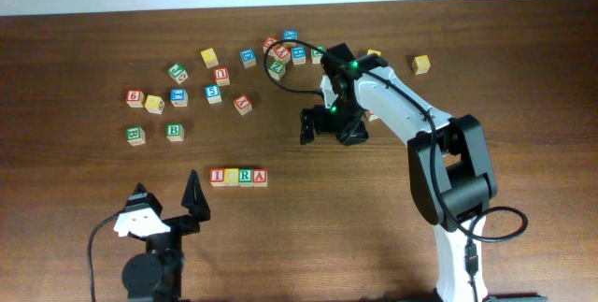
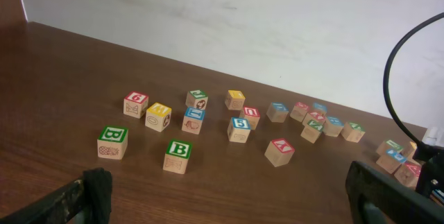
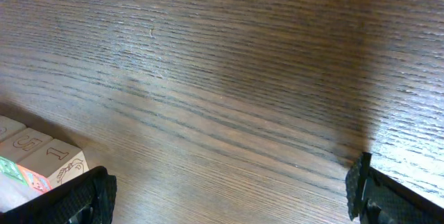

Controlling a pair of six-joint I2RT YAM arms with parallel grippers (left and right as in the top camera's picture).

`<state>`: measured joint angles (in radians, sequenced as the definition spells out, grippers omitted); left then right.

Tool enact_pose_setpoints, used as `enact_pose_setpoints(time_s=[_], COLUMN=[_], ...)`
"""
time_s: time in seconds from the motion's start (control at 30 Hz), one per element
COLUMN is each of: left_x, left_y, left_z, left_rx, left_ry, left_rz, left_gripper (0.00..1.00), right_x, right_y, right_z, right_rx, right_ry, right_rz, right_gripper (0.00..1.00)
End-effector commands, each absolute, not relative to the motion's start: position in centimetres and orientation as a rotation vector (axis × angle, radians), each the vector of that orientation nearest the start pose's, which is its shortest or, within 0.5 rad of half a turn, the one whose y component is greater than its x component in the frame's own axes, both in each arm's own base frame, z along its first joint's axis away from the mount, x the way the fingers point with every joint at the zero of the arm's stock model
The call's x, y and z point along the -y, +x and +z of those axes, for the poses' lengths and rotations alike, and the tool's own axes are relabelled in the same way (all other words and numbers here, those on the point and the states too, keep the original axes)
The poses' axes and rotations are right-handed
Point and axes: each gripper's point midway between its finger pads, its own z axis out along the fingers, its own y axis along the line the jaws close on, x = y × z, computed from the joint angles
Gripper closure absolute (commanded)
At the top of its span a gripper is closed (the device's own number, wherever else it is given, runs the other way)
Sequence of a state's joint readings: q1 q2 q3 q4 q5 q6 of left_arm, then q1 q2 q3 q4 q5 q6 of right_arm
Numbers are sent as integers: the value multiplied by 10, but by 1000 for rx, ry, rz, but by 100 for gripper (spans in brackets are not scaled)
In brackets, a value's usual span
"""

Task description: Spell out ICRA

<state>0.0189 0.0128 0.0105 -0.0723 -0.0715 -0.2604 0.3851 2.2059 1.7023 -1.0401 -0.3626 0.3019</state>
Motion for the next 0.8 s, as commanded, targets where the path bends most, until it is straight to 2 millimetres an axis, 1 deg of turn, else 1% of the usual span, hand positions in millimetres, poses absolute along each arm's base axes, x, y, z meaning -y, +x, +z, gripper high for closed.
enact_pose_setpoints(time_s=[0.0,0.4,0.5,0.53,0.63,0.77], left_x=[-17,-17,-17,-17,-17,-17], left_y=[245,245,245,245,245,245], left_z=[158,158,158,158,158,158], left_rx=[-1624,-1624,-1624,-1624,-1624,-1624], left_ry=[-271,-271,-271,-271,-271,-271], left_rz=[-112,-112,-112,-112,-112,-112], left_gripper=[1,1,1,1,1,1], right_x=[-215,-215,-216,-216,-218,-219], right_y=[373,373,374,374,378,382], right_z=[22,20,23,28,53,101], right_rx=[-3188,-3192,-3184,-3173,-3111,-2993], right_ry=[-154,-154,-155,-158,-173,-197], right_rz=[550,548,551,555,575,612], right_gripper=[2,2,2,2,2,2])
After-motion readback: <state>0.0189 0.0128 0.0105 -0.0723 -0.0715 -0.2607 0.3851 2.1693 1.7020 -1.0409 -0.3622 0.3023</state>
